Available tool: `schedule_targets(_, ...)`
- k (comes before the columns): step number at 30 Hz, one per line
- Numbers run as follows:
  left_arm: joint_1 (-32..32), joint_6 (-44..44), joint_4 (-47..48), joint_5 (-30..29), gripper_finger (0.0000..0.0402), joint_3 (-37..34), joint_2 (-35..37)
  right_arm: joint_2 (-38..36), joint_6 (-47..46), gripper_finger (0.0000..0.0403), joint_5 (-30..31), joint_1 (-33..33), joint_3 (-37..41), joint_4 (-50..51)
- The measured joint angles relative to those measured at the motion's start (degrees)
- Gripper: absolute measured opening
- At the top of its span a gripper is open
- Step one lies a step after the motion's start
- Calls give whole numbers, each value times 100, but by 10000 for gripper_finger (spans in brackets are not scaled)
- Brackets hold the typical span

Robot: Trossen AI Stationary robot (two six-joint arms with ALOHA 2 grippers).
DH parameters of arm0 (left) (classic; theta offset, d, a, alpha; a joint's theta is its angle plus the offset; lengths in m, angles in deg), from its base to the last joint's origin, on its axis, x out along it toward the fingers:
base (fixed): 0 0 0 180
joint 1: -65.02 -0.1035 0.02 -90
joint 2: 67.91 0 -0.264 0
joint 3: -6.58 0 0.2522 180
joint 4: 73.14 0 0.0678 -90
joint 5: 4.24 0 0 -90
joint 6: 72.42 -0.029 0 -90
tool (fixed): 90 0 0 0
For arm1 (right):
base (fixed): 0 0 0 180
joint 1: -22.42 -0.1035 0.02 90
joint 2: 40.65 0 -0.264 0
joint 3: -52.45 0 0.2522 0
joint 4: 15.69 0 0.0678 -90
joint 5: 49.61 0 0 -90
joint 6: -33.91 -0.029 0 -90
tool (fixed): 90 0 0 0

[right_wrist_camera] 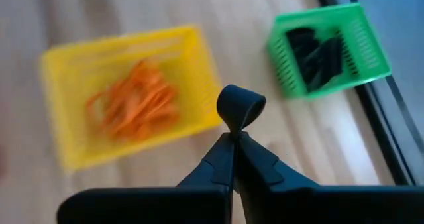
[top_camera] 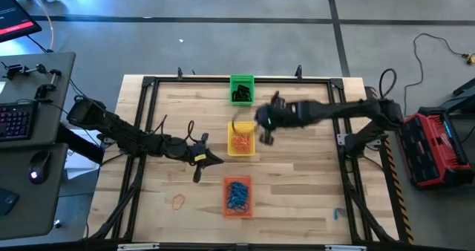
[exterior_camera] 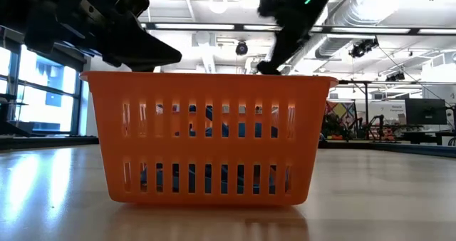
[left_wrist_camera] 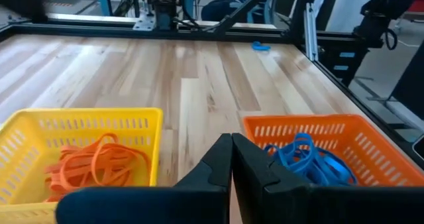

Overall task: Sort rubber bands into baskets
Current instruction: Put the black rubber band into the green bin

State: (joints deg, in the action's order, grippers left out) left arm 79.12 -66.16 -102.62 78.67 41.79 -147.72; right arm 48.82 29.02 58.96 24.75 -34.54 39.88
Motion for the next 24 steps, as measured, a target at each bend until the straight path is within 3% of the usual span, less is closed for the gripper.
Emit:
schedule_targets(8,-65,-4,2,-7,0,0,0,513,375,0,-716,1477,0,-1381)
schedule_targets(14,-65,9,6,-5,0,0,0,1020,336,0,-1218,2031,0,-2191)
schedule_targets(24,-65,48,6,-9,0,0,0,1500,-678,0,-1925,2780,0,-2543)
